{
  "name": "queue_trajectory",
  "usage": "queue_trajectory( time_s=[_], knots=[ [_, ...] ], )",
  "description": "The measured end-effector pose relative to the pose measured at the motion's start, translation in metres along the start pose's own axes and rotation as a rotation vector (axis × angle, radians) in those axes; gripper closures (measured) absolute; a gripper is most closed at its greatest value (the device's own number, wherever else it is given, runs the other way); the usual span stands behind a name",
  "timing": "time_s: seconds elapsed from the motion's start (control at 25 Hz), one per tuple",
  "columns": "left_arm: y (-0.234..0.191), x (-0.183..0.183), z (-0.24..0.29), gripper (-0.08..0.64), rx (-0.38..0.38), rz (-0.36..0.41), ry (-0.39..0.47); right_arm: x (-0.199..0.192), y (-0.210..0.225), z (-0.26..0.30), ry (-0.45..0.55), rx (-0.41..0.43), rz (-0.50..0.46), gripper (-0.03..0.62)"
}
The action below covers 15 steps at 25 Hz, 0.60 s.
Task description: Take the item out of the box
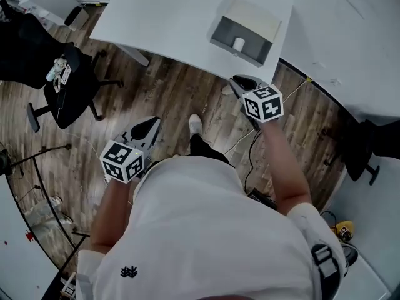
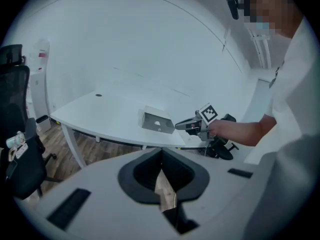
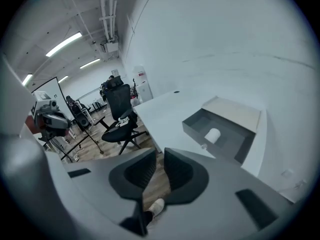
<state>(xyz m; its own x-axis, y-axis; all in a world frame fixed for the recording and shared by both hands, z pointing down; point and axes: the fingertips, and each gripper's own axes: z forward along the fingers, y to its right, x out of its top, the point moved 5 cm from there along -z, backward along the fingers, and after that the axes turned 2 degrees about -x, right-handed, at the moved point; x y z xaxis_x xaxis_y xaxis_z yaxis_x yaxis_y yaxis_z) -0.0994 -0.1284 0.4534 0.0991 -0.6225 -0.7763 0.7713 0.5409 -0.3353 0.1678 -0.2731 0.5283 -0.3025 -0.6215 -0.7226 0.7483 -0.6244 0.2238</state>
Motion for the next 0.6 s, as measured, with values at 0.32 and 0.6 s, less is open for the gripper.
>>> queue_trajectory(
  time_s=[0.32, 0.6],
  knots=[
    [-0.013, 0.022, 0.019, 0.554, 0.039, -0.01, 0.025, 0.04, 0.09, 0.049, -0.043, -0.052, 0.064, 0.534],
    [-0.031, 0.03, 0.011, 0.554, 0.107, -0.026, 0.062, 0.05, 0.14, 0.087, -0.144, -0.066, 0.191, 0.461]
  ],
)
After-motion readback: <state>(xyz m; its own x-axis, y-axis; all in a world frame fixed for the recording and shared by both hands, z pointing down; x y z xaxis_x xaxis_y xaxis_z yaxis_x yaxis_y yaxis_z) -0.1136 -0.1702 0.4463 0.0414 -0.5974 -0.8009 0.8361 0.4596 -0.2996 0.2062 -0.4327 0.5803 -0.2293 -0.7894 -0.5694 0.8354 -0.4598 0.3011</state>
